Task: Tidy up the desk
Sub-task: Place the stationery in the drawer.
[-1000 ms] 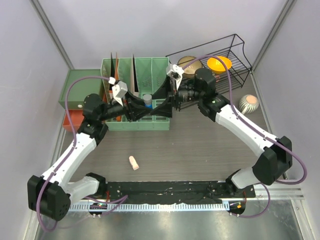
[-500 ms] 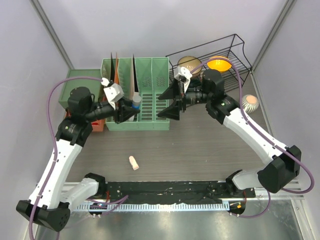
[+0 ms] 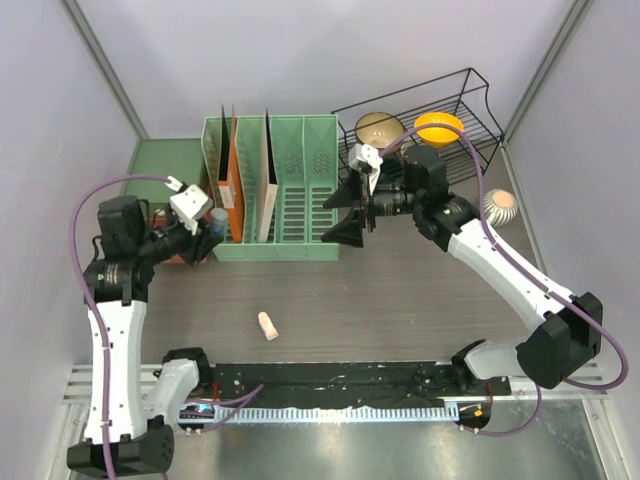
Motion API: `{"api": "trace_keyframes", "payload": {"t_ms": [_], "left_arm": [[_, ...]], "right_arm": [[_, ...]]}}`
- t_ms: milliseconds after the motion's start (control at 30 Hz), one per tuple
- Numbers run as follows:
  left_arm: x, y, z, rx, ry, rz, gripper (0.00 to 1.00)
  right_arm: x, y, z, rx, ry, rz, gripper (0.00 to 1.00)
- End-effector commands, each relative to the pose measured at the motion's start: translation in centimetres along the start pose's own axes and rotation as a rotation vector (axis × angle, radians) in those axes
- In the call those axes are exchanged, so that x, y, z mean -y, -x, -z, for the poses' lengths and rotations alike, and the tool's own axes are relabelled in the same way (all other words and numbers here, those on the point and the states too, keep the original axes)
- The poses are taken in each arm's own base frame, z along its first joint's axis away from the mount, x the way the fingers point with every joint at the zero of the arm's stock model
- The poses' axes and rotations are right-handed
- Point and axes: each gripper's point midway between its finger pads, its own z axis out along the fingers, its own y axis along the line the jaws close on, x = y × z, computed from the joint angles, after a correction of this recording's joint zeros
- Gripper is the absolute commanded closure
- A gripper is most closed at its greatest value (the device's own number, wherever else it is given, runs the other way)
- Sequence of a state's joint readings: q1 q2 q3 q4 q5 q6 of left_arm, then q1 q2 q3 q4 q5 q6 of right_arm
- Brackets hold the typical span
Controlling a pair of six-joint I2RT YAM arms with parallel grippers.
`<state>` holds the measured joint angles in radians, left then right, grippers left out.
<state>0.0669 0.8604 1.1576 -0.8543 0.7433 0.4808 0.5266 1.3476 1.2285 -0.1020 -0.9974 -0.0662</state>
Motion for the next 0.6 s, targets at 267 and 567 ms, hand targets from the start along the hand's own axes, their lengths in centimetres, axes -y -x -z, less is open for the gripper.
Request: {"api": "trace_keyframes", "payload": {"t_ms": [267, 567], "left_arm": [[-7.7, -7.8, 3.5, -0.126, 0.218, 0.107, 1.0], [-11.8, -12.3, 2.8, -0.217, 0.179, 0.183, 1.0]], "right_arm": [[0.1, -0.4, 1.7, 0.001, -0.012, 0.067, 0.08], [0.7, -1.2, 1.4, -0.014, -0.006, 0.05, 0.08]]}}
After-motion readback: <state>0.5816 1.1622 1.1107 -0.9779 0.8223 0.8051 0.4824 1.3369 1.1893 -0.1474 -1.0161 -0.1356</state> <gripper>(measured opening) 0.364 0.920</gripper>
